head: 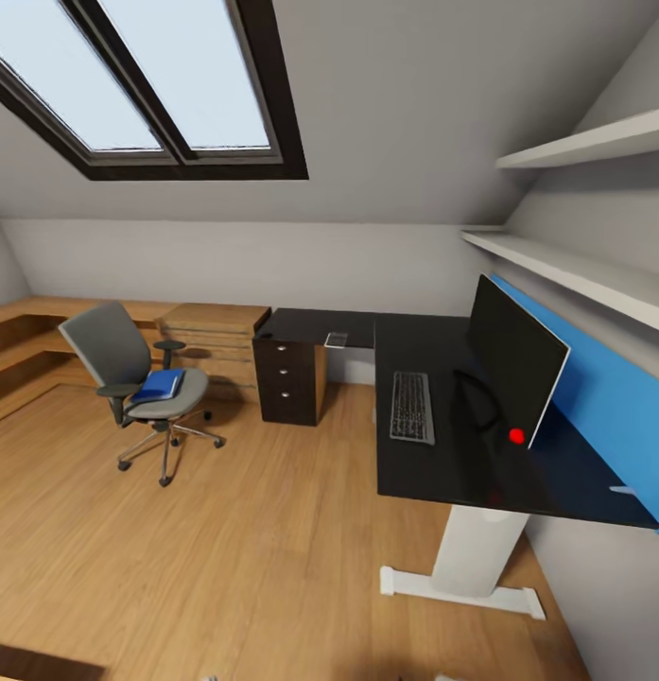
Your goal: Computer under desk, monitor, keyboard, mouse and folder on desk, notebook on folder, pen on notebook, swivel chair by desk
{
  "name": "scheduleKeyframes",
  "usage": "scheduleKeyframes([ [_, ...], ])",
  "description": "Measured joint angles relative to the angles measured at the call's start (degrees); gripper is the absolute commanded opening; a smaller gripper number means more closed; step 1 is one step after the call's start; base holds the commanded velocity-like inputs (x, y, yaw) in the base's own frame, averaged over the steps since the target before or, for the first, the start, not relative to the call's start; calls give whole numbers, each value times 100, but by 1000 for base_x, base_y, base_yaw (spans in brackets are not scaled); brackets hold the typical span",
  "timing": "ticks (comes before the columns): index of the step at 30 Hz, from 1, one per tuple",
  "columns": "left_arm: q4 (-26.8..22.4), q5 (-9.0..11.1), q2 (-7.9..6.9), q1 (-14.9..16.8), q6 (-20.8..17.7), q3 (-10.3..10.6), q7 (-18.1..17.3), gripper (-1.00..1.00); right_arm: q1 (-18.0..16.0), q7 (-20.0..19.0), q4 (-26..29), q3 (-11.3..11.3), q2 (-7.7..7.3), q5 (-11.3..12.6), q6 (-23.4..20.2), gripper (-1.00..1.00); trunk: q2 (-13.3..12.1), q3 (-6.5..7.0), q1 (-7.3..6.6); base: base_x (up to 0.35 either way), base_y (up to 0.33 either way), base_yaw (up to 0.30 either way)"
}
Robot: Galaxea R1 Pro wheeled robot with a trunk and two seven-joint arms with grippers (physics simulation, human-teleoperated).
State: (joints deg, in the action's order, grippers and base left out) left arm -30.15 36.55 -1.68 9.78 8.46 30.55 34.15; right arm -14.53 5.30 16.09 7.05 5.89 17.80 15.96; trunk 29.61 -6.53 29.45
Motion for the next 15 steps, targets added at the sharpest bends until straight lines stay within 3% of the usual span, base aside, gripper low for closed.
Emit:
scheduleKeyframes([
  [6, 74, 2, 1, 0, 0, 5, -150, 100, 1, 16, -1349, -19, -12, 8, 4, 100, 0, 0, 0, 225, 232, 0],
  [8, 138, -4, 0, 0, 0, 8, -316, 100, 0, 24, -1515, -20, -23, 7, -1, 100, 0, 0, 0, 234, 228, 0],
  [15, 163, 0, 3, 0, 0, 4, -393, 100, -1, 27, -1570, -16, -37, 8, 0, 100, 0, 0, 0, 241, 227, 0],
])
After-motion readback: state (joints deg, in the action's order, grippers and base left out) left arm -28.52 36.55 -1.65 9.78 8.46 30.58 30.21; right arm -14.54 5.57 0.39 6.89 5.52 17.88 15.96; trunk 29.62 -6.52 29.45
